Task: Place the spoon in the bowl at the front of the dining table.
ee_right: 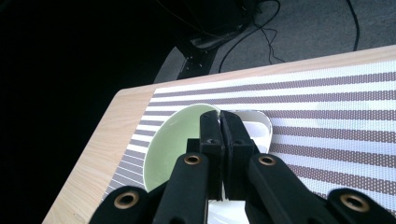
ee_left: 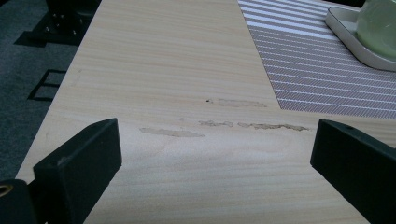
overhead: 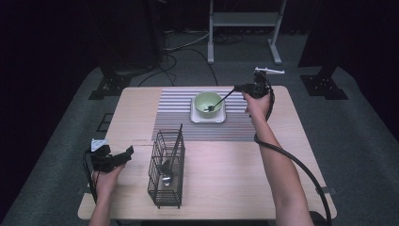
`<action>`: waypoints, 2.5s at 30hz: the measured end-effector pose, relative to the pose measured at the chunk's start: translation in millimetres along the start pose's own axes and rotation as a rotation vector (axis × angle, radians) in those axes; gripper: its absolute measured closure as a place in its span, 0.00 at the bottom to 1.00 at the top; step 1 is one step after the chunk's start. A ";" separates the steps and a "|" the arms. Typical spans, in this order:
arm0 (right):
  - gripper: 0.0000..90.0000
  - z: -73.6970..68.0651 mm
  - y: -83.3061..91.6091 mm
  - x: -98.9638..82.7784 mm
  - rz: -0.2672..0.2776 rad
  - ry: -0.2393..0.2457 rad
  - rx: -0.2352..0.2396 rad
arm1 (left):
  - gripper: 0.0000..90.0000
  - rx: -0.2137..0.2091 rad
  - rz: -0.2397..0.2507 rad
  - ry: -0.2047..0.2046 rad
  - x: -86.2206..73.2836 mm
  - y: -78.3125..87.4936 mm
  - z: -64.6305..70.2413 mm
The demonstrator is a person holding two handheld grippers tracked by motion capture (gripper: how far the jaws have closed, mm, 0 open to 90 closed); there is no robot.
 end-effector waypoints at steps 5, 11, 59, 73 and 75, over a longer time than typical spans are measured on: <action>0.98 1.4 -3.9 -2.8 -0.007 0.003 -0.006 | 0.01 -0.001 -0.001 0.002 0.0 0.0 -0.1; 0.98 2.7 -7.3 -3.5 -0.015 0.003 -0.003 | 0.01 -0.007 -0.004 0.000 -0.9 -1.5 1.7; 0.48 20.8 -1.0 -41.3 -0.109 0.039 0.037 | 0.01 -0.002 -0.004 0.006 -1.1 1.1 0.0; 0.41 14.3 20.8 -58.6 -0.142 0.104 0.106 | 0.01 -0.003 -0.005 0.006 -1.5 0.5 0.1; 0.40 14.4 22.4 -60.5 -0.145 0.105 0.116 | 0.01 -0.001 -0.005 0.004 -1.3 0.6 0.4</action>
Point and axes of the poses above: each handheld gripper's, and its own axes: y roughly backward along the jaws, x roughly out of its top, z roughly to its right, the point moved 6 cm from there along -y, roughly forward along the jaws, and after that the axes turned 14 degrees about -x, right-handed, at the moved point
